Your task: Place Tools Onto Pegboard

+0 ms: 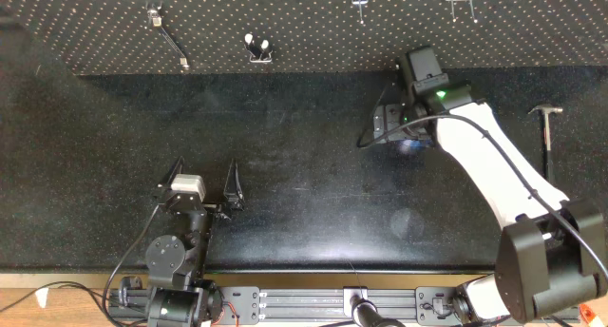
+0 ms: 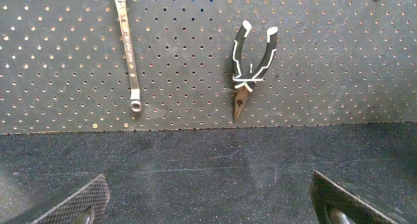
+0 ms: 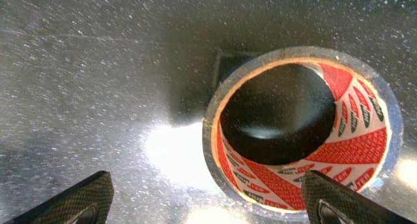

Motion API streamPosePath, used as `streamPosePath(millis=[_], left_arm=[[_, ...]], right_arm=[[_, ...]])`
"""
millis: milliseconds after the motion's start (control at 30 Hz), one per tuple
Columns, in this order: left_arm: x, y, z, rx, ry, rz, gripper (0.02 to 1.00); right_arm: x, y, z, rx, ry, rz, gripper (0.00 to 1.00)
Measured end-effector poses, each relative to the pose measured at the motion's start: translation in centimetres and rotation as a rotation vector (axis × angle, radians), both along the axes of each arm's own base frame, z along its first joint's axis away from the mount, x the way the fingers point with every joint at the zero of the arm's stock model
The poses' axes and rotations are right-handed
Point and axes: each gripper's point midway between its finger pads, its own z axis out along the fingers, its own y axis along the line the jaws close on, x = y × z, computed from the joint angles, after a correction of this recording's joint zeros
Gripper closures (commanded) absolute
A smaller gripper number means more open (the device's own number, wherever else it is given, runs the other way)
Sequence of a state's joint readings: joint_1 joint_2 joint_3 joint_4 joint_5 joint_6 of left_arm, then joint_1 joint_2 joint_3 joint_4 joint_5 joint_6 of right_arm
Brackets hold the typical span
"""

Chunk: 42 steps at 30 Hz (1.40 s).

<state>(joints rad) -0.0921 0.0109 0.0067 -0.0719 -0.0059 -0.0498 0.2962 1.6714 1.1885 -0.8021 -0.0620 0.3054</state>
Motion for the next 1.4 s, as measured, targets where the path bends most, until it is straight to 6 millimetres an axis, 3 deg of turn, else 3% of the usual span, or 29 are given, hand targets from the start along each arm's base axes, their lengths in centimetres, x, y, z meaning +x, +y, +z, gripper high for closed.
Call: streamPosePath(millis=[67,367,400,467,500,533,767,867,967,1000,1067,1133,1267,1400], left_arm=[[0.0,0.0,0.0,0.0,0.0,0.0,0.023],[0.0,0.0,0.0,0.0,0.0,0.0,0.023],[0.0,0.0,0.0,0.0,0.0,0.0,0.023],[0.0,0.0,0.0,0.0,0.0,0.0,0.023],[0.0,0.0,0.0,0.0,0.0,0.0,0.023],[0.0,0.0,0.0,0.0,0.0,0.0,0.023],[0.0,0.0,0.0,0.0,0.0,0.0,0.023],[0.0,0.0,0.0,0.0,0.0,0.0,0.023],[0.0,0.0,0.0,0.0,0.0,0.0,0.023],[0.0,0.0,0.0,0.0,0.001,0.0,0.023],[0.0,0.0,0.0,0.0,0.0,0.0,0.025],[0.0,0.0,0.0,0.0,0.0,0.0,0.023],[0.0,0.0,0.0,0.0,0.0,0.0,0.023],[0.0,0.0,0.0,0.0,0.0,0.0,0.023]], right_arm=[[1.0,0.5,0.3,-0.029,-0.018,0.011,0.056],[1.1,0.0,-1.3,-0.074,0.016,0.016,0.069],[1.0,0.0,-1.6,-0.077,0.022,0.02,0.143],[0.9,0.0,-2.3,-0.087,0.041,0.032,0.684],[0.9,-0.1,-2.6,-0.091,0.048,0.031,0.866],[0.9,-0.2,-2.6,-0.099,0.046,0.033,0.919],[1.1,-1.4,-2.6,-0.165,0.035,0.017,0.93],[1.4,-1.5,0.1,-0.154,-0.038,0.008,0.925],[1.4,-1.2,9.0,-0.056,-0.282,-0.006,0.925],[1.4,-0.9,10.7,-0.028,-0.337,-0.005,0.925],[1.3,1.2,18.0,0.084,-0.584,0.034,0.925],[0.9,3.6,21.5,0.148,-0.709,0.082,0.925],[1.0,8.3,24.3,0.19,-0.854,0.142,0.925],[2.6,11.2,24.6,0.137,-0.955,0.096,0.923]])
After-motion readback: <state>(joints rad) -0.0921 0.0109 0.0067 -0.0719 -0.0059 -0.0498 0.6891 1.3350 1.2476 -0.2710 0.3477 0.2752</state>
